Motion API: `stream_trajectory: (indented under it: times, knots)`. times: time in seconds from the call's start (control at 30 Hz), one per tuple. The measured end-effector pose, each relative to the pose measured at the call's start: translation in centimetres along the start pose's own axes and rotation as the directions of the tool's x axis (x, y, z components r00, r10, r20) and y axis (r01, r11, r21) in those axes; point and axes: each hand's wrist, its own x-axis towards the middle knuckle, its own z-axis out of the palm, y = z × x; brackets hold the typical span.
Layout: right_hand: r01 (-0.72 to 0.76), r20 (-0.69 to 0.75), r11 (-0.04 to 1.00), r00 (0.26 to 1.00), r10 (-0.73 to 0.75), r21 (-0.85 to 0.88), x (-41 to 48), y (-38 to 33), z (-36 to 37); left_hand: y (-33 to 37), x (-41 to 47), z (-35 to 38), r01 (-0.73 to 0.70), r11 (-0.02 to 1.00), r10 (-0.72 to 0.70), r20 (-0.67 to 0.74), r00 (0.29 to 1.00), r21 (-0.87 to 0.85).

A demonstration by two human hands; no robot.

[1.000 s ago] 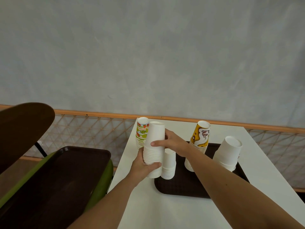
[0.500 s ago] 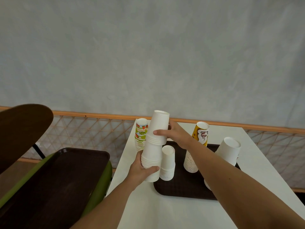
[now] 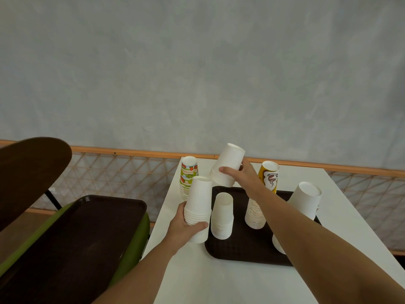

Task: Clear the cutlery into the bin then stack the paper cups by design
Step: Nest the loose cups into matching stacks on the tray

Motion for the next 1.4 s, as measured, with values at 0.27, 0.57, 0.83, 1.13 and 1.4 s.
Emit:
stream_trajectory:
  times: [0.27, 0.57, 0.83, 1.13, 1.4]
  knots:
    - [-0.048, 0.037, 0.973, 0.998, 0.058, -0.224, -0.5, 3.2, 0.1, -0.4, 0.3, -0.4, 0.016, 0.999, -0.017, -0.018, 1.0, -0.052]
    - [-0.076, 0.157, 0.955, 0.98, 0.125, -0.287, -1.2, 4.3, 0.1, -0.2, 0.7, -0.5, 0.019, 0.999, -0.02, -0.027, 0.999, -0.051]
    - [-0.02, 0.213, 0.98, 0.975, 0.063, -0.196, -0.6, 1.7, 0.3, 0.6, 0.8, -0.1, 0.002, 0.999, -0.003, -0.028, 1.0, -0.049]
    - [-0.027, 0.446, 0.983, 0.889, 0.107, -0.182, -1.2, 0.0, 2.5, 1.7, 1.0, 0.6, -0.014, 0.993, 0.01, -0.031, 0.999, -0.114]
    - [-0.053, 0.467, 0.976, 0.872, 0.148, -0.21, -1.7, 0.9, 3.1, 2.3, 0.8, 0.8, -0.014, 0.994, 0.012, -0.021, 1.0, -0.113]
